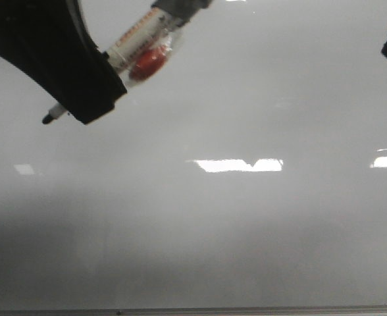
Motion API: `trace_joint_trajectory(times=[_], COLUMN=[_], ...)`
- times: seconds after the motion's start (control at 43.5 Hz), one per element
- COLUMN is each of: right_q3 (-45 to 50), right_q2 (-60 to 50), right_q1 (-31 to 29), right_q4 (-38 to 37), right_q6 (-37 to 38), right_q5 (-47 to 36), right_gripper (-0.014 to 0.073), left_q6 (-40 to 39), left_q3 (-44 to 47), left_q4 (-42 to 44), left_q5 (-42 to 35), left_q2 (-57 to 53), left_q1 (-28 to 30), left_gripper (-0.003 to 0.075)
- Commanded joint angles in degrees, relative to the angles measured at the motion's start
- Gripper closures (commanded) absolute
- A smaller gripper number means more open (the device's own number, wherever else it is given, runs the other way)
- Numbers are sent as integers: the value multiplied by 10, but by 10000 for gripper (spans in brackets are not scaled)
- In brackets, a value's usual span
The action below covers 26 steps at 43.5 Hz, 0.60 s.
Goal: Write number 7 on whiteboard
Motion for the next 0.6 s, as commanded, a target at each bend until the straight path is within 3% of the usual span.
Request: trace_joint_trajectory(times=[0.0, 0.276, 0.575], right_q3=[-22, -26, -75], right_q2=[6, 45, 97], right_q1=[29, 104, 131], right_q4=[63, 162, 184], right_q6=[-87, -186, -188], right_q5=[-4, -20, -19], right_gripper=[12, 12, 17], left_q6=[1, 1, 18], left_q3=[-19, -19, -19], left_q4=[-4, 2, 3], left_q5=[-14, -15, -16], left_q2=[-8, -7, -7], left_q1=[-37, -79, -79], left_gripper=[741, 741, 741])
